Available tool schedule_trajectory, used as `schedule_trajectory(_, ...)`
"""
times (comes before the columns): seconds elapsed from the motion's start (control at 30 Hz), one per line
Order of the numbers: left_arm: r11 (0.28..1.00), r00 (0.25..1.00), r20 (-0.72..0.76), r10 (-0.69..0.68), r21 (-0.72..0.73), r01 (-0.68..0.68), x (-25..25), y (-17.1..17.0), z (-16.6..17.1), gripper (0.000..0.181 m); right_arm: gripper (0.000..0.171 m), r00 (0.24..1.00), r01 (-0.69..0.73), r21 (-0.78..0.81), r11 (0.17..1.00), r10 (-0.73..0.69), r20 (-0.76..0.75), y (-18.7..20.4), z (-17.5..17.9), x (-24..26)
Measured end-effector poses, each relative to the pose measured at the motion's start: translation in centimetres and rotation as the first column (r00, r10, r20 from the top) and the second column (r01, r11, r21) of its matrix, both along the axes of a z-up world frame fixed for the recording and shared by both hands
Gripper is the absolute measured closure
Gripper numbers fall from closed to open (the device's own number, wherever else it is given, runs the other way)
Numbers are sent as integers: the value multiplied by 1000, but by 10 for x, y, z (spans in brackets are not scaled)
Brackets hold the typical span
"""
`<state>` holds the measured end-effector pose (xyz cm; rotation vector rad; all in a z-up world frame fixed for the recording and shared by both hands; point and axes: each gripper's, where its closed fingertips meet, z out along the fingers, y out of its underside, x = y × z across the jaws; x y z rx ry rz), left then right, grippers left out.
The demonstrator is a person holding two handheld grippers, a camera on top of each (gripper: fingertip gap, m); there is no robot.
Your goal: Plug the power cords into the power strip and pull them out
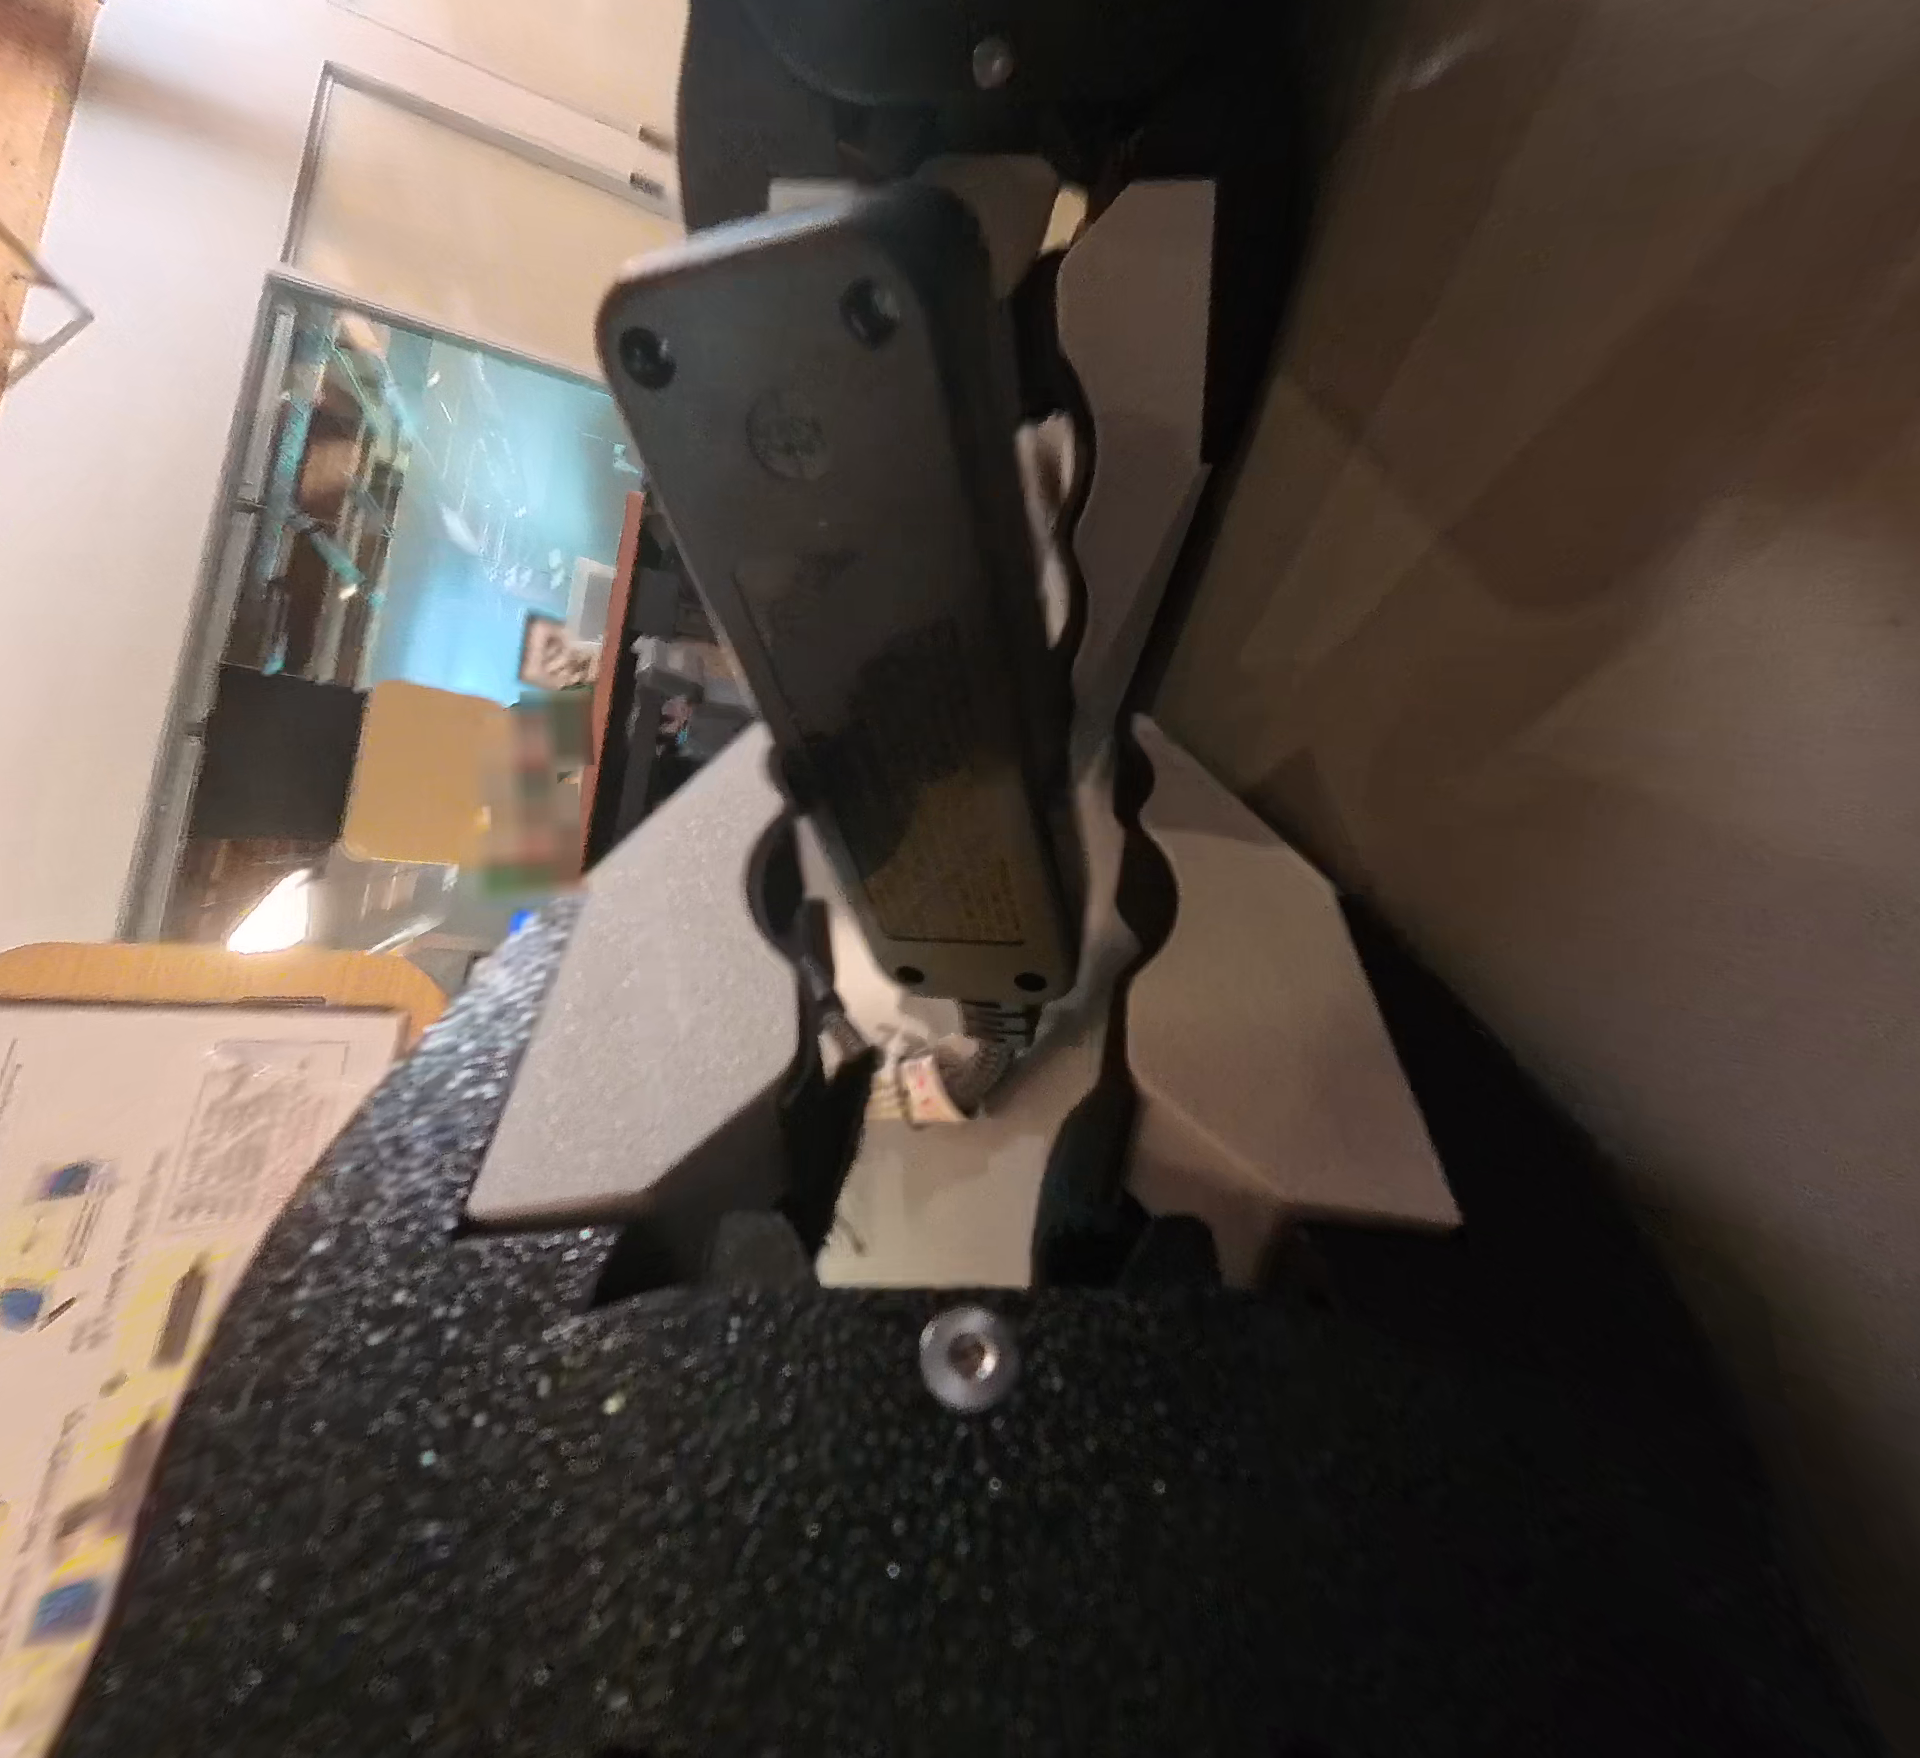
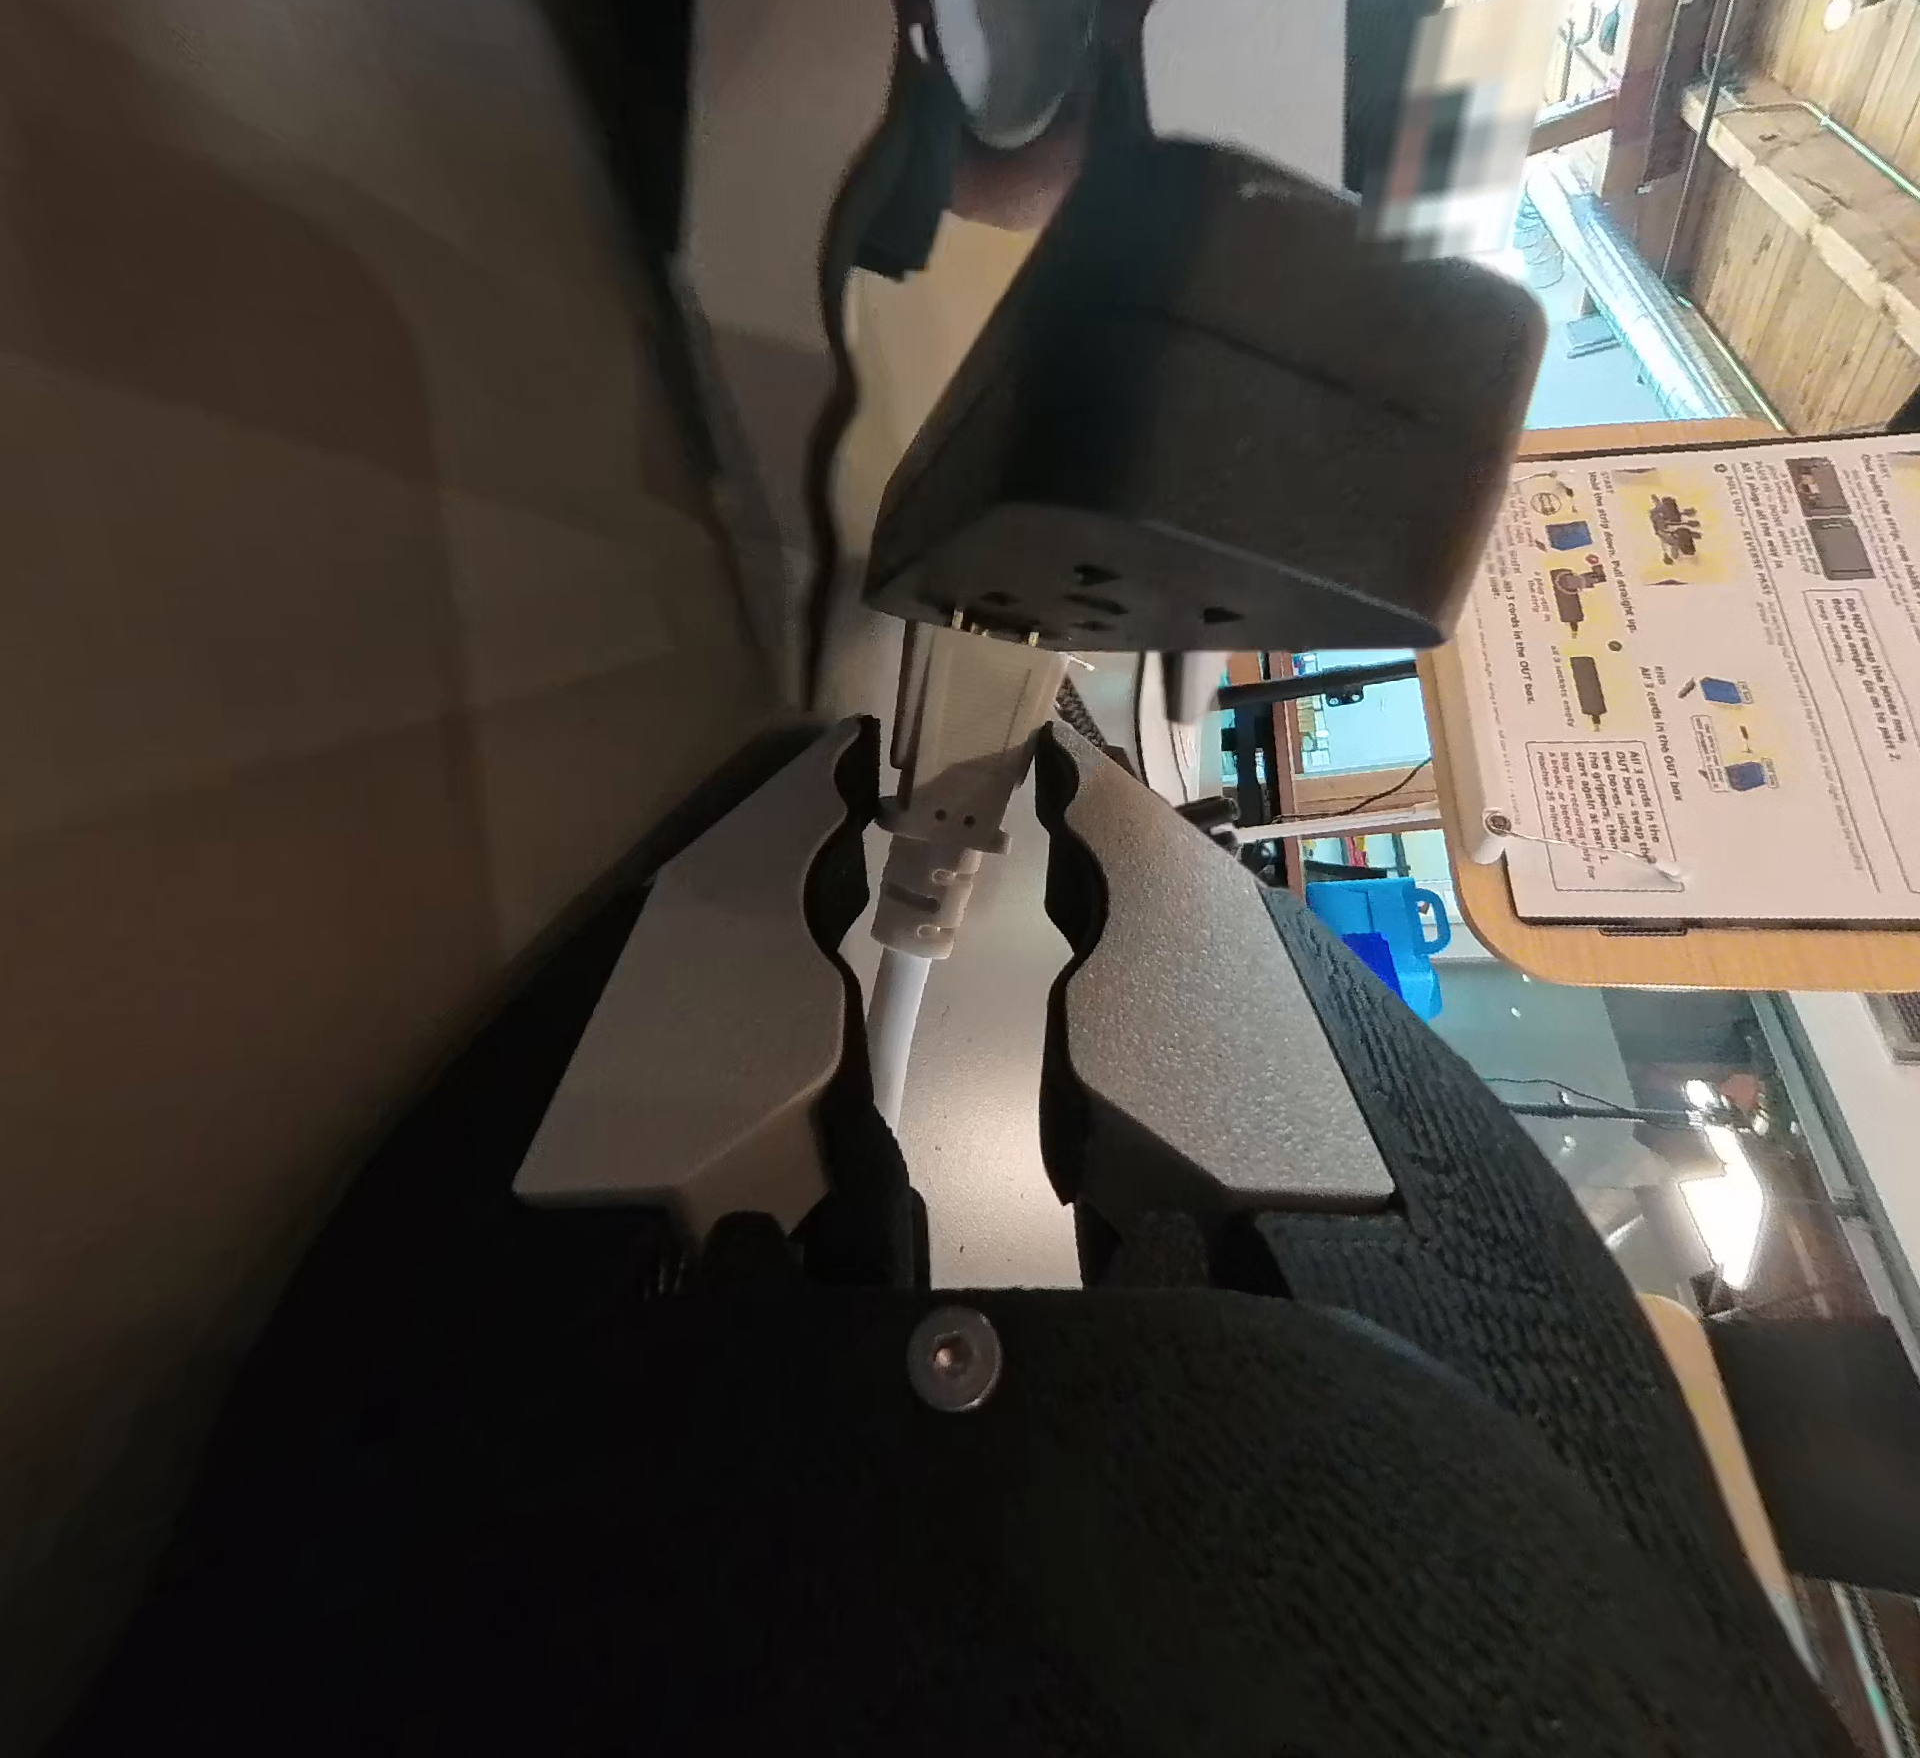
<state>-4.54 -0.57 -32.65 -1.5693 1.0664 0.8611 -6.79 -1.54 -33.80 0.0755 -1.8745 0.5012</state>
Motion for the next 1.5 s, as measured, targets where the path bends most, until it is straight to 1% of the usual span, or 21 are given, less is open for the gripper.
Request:
schedule_trajectory(0.03,1000,999,41,-24,7,23,6,0,1,122,142,1000,-1,-6,1000,1,2,0,0,0)
schedule_trajectory(0.13,1000,993,115,23,-18,-22,2,4,0,127,142,1000,-2,-16,1000,2,4,0,1,0)
schedule_trajectory(0.27,998,980,194,44,-60,-33,-2,3,-2,131,143,999,7,-51,999,-6,31,1,1,-1)
schedule_trajectory(0.33,996,974,220,53,-76,-37,-6,2,-2,137,144,998,18,-65,998,-15,55,2,0,-1)
schedule_trajectory(0.43,995,973,224,58,-92,-39,-7,2,-2,137,143,996,40,-84,996,-34,80,2,0,-2)
schedule_trajectory(0.5,994,973,223,59,-104,-37,-8,1,-3,137,138,997,45,-87,995,-39,69,1,2,-3)
schedule_trajectory(0.6,992,970,238,57,-119,-29,-6,-2,-3,138,144,996,43,-85,995,-35,85,-3,0,-1)
schedule_trajectory(0.67,993,968,248,50,-117,-22,-5,-4,-2,137,147,987,62,-158,985,-37,157,-5,-1,1)
schedule_trajectory(0.73,993,950,313,16,-112,20,-1,-5,0,138,148,976,45,-240,970,8,216,-8,0,5)
schedule_trajectory(0.87,991,918,396,-28,-112,79,0,-7,1,136,147,972,30,-271,962,35,233,-8,2,7)
schedule_trajectory(0.93,988,894,447,-37,-116,99,-1,-7,3,138,147,968,32,-298,954,45,248,-7,4,7)
schedule_trajectory(0.97,987,880,474,-34,-120,103,-2,-7,3,136,147,965,37,-311,950,47,257,-7,4,6)
schedule_trajectory(1.03,981,815,578,-35,-137,139,-4,-5,7,138,148,951,71,-364,929,47,306,-5,7,5)
schedule_trajectory(1.1,967,746,663,-56,-149,204,-7,1,10,138,147,934,112,-416,903,47,354,0,10,2)
schedule_trajectory(1.13,959,717,694,-65,-155,237,-9,6,12,138,148,926,136,-441,887,44,375,5,11,0)
schedule_trajectory(1.23,922,594,801,-77,-169,347,-12,19,18,138,148,899,195,-523,830,62,433,18,17,-3)
schedule_trajectory(1.27,910,574,815,-80,-175,375,-12,21,19,138,148,891,208,-533,820,66,449,20,17,-4)
schedule_trajectory(1.33,889,576,811,-99,-188,417,-13,24,17,138,148,881,225,-533,815,63,470,24,15,-4)
schedule_trajectory(1.5,857,580,806,-116,-214,469,-13,27,13,138,147,850,245,-538,806,88,519,29,11,-2)
